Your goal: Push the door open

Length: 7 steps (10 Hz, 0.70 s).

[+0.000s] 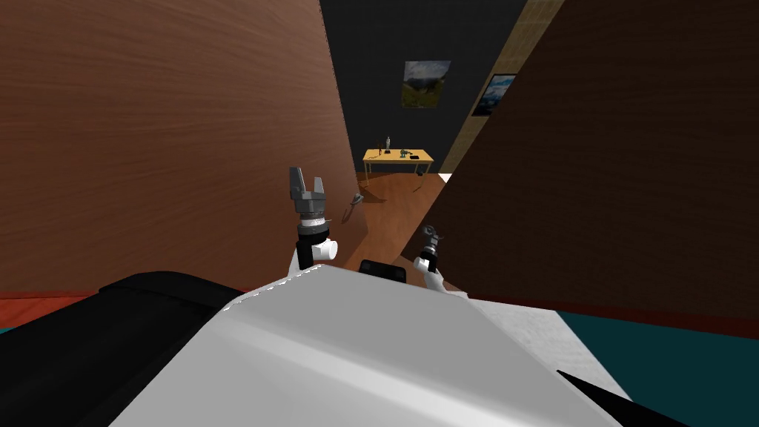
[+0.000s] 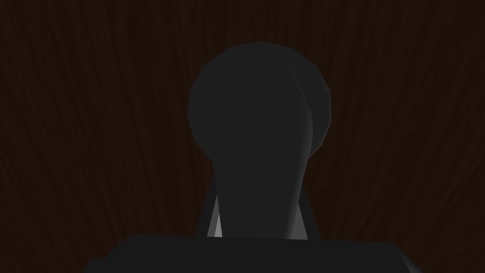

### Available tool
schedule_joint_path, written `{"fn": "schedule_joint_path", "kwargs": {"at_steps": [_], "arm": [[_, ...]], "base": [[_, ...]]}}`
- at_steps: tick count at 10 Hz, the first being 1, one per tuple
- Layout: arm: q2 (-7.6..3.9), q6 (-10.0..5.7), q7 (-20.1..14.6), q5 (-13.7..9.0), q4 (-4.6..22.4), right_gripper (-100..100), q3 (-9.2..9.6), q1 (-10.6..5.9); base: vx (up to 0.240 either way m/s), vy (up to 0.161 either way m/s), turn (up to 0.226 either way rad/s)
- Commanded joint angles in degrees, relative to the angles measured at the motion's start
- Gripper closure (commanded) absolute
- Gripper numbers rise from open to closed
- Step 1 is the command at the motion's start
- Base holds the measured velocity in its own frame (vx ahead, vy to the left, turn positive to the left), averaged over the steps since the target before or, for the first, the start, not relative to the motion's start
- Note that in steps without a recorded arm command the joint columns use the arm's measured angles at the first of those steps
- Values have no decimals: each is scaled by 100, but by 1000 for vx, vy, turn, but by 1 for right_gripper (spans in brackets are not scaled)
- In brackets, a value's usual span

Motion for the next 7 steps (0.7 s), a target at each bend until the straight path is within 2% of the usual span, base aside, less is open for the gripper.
{"fn": "schedule_joint_path", "kwargs": {"at_steps": [1,2,3,4,5,7], "arm": [[30,-75,49,-59,100,100,-59,-67],[9,-47,24,-36,77,100,-39,-37],[-79,-77,82,-98,81,100,-122,-41],[-108,-86,106,-123,81,100,-154,-42],[-108,-86,106,-123,175,100,-154,-42],[-108,-86,106,-123,167,100,-154,-42]], "base": [[151,41,-53],[79,16,-30],[124,-16,-46],[178,-31,-34],[142,-24,-10],[45,0,-9]]}}
